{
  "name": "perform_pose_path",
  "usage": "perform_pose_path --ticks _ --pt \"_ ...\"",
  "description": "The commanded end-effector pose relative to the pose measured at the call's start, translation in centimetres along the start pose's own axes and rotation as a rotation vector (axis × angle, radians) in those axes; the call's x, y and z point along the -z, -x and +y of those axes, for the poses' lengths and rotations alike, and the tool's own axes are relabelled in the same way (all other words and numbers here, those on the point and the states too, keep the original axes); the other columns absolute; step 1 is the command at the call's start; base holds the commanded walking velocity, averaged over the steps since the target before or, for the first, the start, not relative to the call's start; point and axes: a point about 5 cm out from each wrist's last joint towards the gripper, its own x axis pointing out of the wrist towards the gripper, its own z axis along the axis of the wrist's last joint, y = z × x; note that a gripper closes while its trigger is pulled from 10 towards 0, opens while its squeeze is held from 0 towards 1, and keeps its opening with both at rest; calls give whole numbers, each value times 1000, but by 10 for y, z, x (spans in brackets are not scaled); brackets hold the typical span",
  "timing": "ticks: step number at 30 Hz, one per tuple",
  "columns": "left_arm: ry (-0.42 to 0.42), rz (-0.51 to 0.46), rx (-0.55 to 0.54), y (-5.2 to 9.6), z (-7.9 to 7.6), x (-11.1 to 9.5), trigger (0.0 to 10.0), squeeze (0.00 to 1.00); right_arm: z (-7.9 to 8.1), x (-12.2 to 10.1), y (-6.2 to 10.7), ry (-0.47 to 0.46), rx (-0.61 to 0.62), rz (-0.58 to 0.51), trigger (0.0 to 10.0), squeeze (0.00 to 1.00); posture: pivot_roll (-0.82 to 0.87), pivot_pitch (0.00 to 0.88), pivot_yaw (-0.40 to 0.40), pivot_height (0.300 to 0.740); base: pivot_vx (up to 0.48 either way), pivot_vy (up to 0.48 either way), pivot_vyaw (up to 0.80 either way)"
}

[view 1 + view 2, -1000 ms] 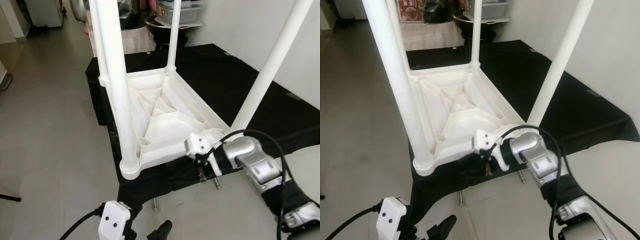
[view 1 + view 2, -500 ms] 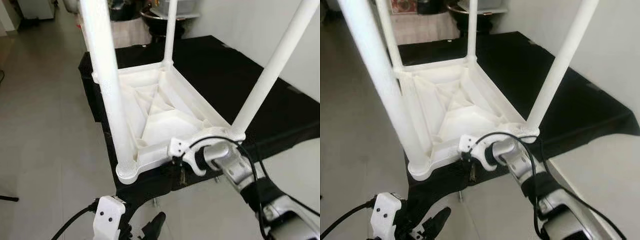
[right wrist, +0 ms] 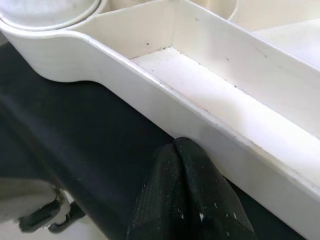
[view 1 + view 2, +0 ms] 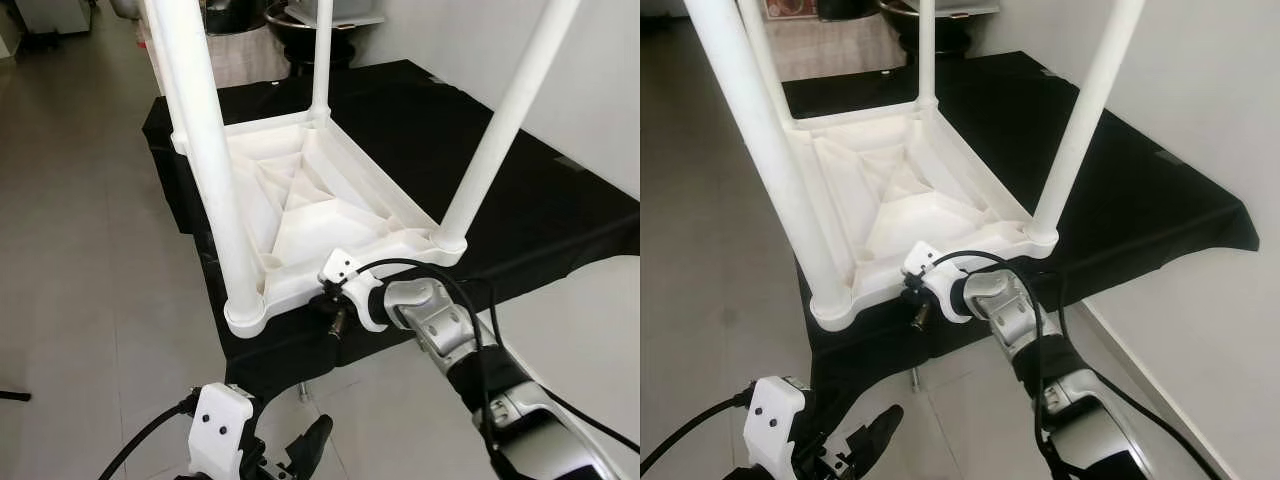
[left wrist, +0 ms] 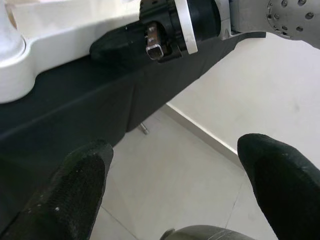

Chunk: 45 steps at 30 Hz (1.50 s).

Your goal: Building children table

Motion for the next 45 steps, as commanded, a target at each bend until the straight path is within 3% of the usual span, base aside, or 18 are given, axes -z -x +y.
perform_pose_path --ticks 1,11,17,21,27,28,29,30,32,33,34,38,43,44,45 --pt "-13 9 -3 1 0 1 10000 0 -6 -17 0 -5 66 -68 10000 0 103 123 -53 740 0 0 0" --pt "-44 -5 -27 0 3 -1 10000 0 -9 -24 0 -115 115 -152 10000 0 100 118 -55 740 0 0 0" --pt "-98 -93 -167 -7 28 -16 10000 0 -9 -21 25 -151 -5 -283 10000 0 77 108 -52 740 0 0 0" --pt "-128 -128 -200 -14 36 -22 10000 0 -6 -8 44 -150 -90 -291 10000 0 36 98 -56 740 0 0 0" --pt "-136 -139 -210 -18 39 -24 10000 0 0 -4 53 -140 -147 -297 10000 0 23 98 -50 740 0 0 0" --pt "-143 -143 -218 -21 41 -24 10000 0 -2 -4 54 -167 -96 -325 10000 169 13 87 -43 740 0 0 0" --pt "-143 -143 -218 -21 41 -24 10000 0 -2 -4 54 -167 -96 -325 10000 169 13 87 -43 740 0 0 0" --pt "-149 -145 -226 -22 43 -24 10000 0 -5 -5 53 -195 -55 -340 10000 580 15 81 -39 740 0 0 0" --pt "-149 -145 -226 -22 43 -24 10000 0 -5 -5 53 -195 -55 -340 10000 580 15 81 -39 740 0 0 0" --pt "-157 -145 -235 -23 45 -25 10000 0 -8 -5 51 -231 -8 -360 10000 894 15 80 -38 740 0 0 0" --pt "-169 -144 -263 -24 49 -25 10000 0 -10 -5 50 -284 60 -401 10000 1000 17 75 -33 740 0 0 0" --pt "-192 -142 -339 -26 57 -24 10000 0 -7 -3 49 -387 167 -485 10000 1000 18 68 -30 740 0 0 0" --pt "-203 -146 -389 -26 60 -24 10000 0 3 -1 47 -405 187 -505 10000 1000 20 65 -29 740 0 0 0" --pt "-210 -154 -433 -24 62 -24 10000 0 10 2 44 -386 203 -486 10000 890 21 65 -28 740 0 0 0" --pt "-212 -159 -469 -22 64 -24 10000 0 13 3 42 -382 218 -492 10000 0 26 63 -29 740 0 0 0"
